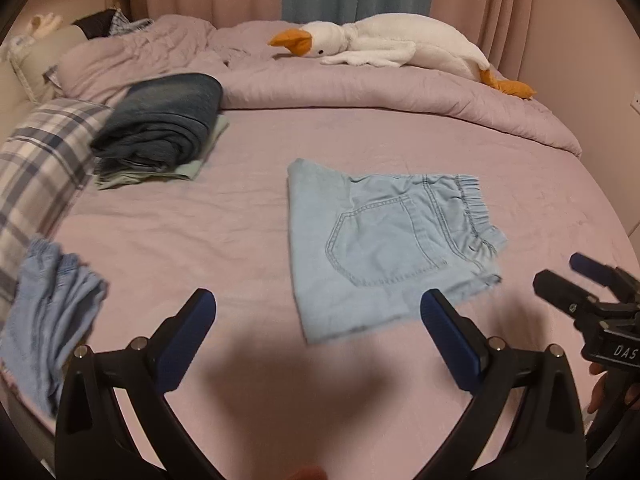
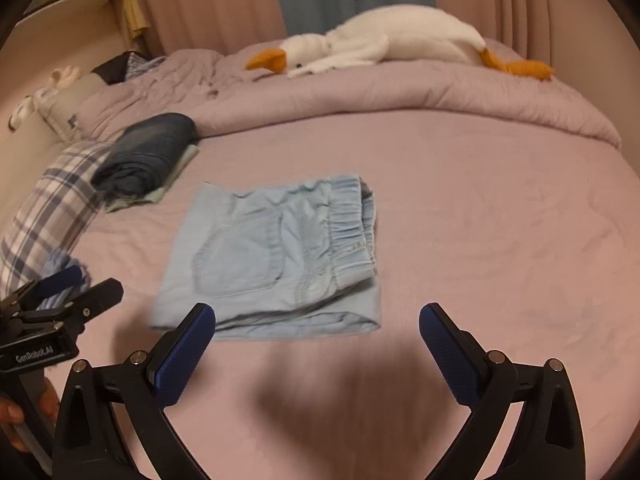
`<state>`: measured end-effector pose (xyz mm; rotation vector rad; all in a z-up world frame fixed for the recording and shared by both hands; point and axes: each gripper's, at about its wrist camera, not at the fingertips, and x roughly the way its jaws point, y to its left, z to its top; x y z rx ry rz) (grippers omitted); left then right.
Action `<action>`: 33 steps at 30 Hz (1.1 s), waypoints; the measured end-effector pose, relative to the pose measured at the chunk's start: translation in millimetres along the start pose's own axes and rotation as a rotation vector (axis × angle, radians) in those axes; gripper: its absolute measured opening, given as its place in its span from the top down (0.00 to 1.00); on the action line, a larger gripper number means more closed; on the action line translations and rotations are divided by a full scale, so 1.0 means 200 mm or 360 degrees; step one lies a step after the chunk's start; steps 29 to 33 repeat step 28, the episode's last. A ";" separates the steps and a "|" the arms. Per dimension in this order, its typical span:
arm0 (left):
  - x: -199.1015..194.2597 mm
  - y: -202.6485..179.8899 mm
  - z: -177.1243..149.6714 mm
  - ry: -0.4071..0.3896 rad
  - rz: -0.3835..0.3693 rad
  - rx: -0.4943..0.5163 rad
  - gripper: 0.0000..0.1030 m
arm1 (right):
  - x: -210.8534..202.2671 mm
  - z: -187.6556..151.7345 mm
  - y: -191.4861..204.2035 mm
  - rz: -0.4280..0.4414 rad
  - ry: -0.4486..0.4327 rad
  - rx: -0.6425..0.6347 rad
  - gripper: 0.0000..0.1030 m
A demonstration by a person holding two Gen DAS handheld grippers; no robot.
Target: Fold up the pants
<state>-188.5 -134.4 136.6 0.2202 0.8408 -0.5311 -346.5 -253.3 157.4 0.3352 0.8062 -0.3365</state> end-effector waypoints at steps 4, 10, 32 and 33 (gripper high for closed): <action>-0.15 -0.04 -0.08 -0.0035 -0.0003 -0.0001 0.00 | -0.16 -0.01 0.07 0.0014 -0.0066 -0.0066 0.01; -0.15 -0.07 -0.16 0.0013 -0.0003 -0.0014 0.00 | -0.14 -0.07 0.13 -0.0011 -0.0020 -0.0132 0.01; -0.22 -0.06 -0.15 -0.0019 -0.0009 -0.0049 0.00 | -0.21 -0.09 0.18 0.0015 -0.0046 -0.0144 0.01; -0.22 -0.06 -0.15 -0.0019 -0.0009 -0.0049 0.00 | -0.21 -0.09 0.18 0.0015 -0.0046 -0.0144 0.01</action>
